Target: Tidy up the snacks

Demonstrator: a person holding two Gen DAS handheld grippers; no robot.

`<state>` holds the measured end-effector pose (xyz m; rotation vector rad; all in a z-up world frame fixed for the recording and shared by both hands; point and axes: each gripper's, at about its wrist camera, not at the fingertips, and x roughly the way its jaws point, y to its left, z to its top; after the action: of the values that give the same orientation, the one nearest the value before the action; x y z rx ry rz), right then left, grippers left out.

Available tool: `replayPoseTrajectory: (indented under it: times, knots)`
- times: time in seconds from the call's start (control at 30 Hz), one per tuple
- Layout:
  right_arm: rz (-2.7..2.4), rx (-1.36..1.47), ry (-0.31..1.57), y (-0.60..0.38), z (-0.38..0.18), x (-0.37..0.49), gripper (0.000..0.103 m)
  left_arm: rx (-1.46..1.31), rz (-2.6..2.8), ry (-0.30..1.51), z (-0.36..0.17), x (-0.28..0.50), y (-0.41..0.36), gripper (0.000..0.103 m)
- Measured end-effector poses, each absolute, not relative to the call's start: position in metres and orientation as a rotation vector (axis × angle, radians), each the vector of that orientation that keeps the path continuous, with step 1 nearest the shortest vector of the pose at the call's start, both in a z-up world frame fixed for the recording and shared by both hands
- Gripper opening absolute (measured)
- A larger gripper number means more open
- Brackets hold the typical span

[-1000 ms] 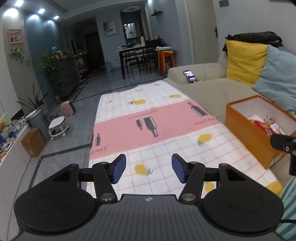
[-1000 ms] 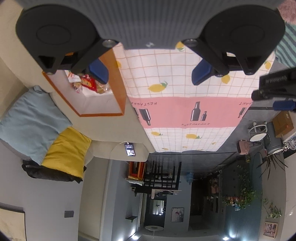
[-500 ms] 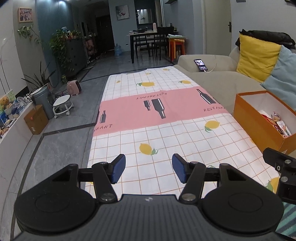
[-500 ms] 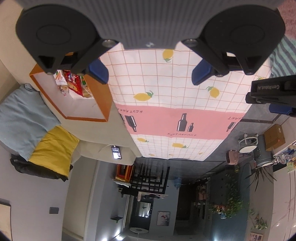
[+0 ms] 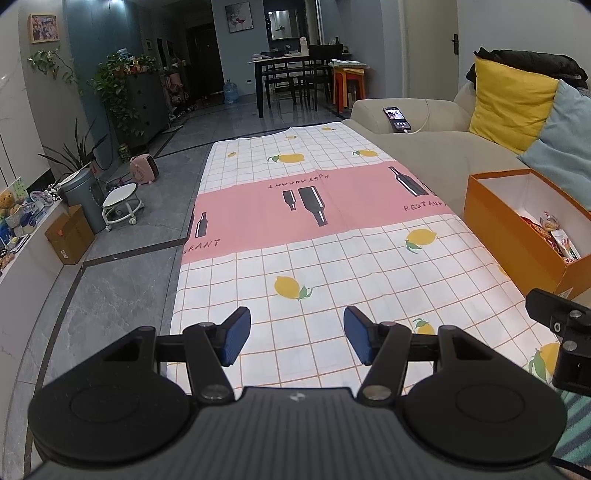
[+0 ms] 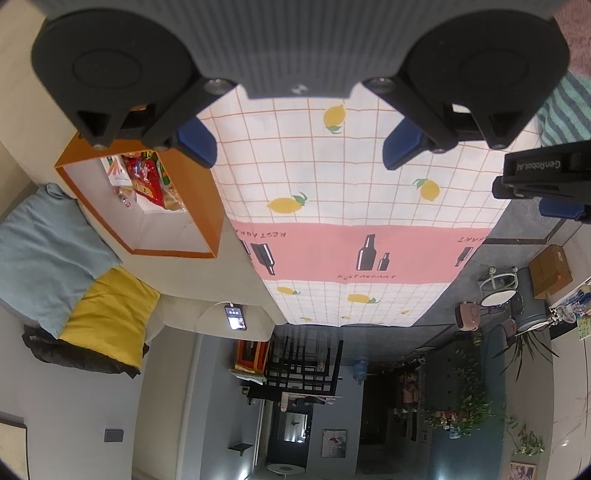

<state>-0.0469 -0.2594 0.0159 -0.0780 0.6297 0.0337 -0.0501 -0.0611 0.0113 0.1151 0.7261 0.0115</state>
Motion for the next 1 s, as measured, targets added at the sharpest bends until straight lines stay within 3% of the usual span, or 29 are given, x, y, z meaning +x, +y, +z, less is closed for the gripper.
replayPoseTrajectory:
  times: [1.0]
  knots:
    - [0.034, -0.078, 0.631, -0.2597, 0.0161, -0.0475, 0.094, 0.120, 0.003, 0.716, 0.0157, -0.0499, -0.0640, 0.068]
